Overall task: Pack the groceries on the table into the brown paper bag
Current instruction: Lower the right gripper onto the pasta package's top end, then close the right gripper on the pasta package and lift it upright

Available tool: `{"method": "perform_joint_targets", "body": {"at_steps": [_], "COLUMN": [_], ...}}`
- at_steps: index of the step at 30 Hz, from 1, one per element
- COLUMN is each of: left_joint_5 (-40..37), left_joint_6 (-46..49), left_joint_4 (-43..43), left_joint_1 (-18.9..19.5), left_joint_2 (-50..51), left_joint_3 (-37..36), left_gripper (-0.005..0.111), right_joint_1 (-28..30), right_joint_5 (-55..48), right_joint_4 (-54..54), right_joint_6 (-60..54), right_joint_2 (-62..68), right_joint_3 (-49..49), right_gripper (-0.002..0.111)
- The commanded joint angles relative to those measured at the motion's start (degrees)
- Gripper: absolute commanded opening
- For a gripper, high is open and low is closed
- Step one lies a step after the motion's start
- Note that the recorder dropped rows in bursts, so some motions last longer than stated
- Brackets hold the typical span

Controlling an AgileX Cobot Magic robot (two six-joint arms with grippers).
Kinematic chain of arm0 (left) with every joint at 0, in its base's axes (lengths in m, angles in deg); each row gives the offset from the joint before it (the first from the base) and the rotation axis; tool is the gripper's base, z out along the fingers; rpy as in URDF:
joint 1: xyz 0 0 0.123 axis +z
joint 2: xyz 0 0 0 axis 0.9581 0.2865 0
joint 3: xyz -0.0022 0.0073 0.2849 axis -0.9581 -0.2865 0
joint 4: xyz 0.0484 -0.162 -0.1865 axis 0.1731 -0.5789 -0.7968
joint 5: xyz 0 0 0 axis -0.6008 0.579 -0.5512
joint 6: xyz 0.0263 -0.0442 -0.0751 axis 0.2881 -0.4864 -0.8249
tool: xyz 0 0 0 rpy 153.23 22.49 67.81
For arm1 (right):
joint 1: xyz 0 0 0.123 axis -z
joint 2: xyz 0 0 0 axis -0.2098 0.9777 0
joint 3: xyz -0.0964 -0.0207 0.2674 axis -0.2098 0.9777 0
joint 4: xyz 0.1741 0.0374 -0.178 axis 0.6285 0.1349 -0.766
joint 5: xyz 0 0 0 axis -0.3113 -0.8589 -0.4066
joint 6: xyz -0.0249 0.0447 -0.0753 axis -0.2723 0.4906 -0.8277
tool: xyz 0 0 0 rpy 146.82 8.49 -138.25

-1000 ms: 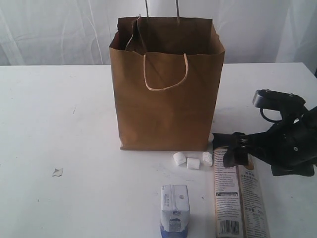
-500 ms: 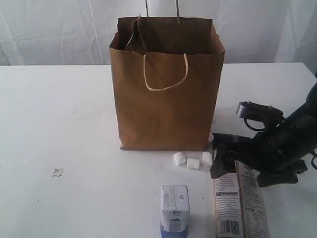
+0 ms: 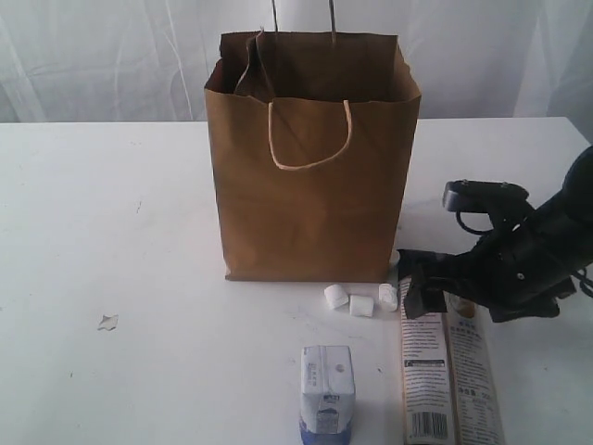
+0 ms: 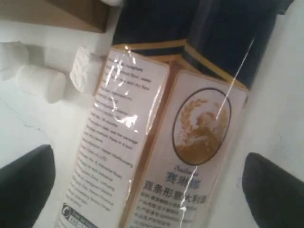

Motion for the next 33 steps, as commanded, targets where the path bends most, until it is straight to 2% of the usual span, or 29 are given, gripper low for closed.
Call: {"method": "perform_joint_targets", "body": {"at_steps": [1,9,11,13,16,21,28,33], "left_joint_5": [0.3,0.3,0.3,0.3,0.3,0.3,0.3,0.0], "left_joint_6": [-0.8,-0.8,-0.8,-0.8,-0.8,-0.8,-0.8,-0.8], "left_joint_4": [-0.1,-0.3,-0.5,-0.5,-0.5,-0.5,-0.7,-0.7], "left_joint_1": [0.0,0.0,0.0,0.0,0.0,0.0,0.0,0.0], "left_joint_2": [-0.3,-0.3,-0.3,-0.3,-0.3,-0.3,-0.3,-0.3], "left_joint_3": [-0.2,-0.2,-0.2,-0.2,-0.2,-0.2,-0.2,-0.2], "left_gripper": [0.000,0.000,0.000,0.000,0.000,0.000,0.000,0.000], "right_joint_1": [-1.3,-3.3,-3.3,-3.3,-3.3,-3.3,-2.9,0.4], "right_joint_5": [-2.6,-2.0,-2.0,-2.3,-3.3,-5.2,-6.2,-8.6], "right_joint_4": [-2.0,-2.5,-3.7,-5.9,-10.0,-13.7,-18.0,-23.4], "right_joint_6": [2.5,5.5,7.4,10.3,15.5,15.8,16.3,16.1], "right_joint_2": [3.5,5.4,5.4,5.4,5.4,5.1,3.0,-1.7], "right_joint_3": [-1.3,-1.4,-1.4,-1.4,-1.4,-1.4,-1.4,-1.4], "right_gripper": [0.105,0.105,0.103,0.095,0.074,0.001,0.000,0.000]}}
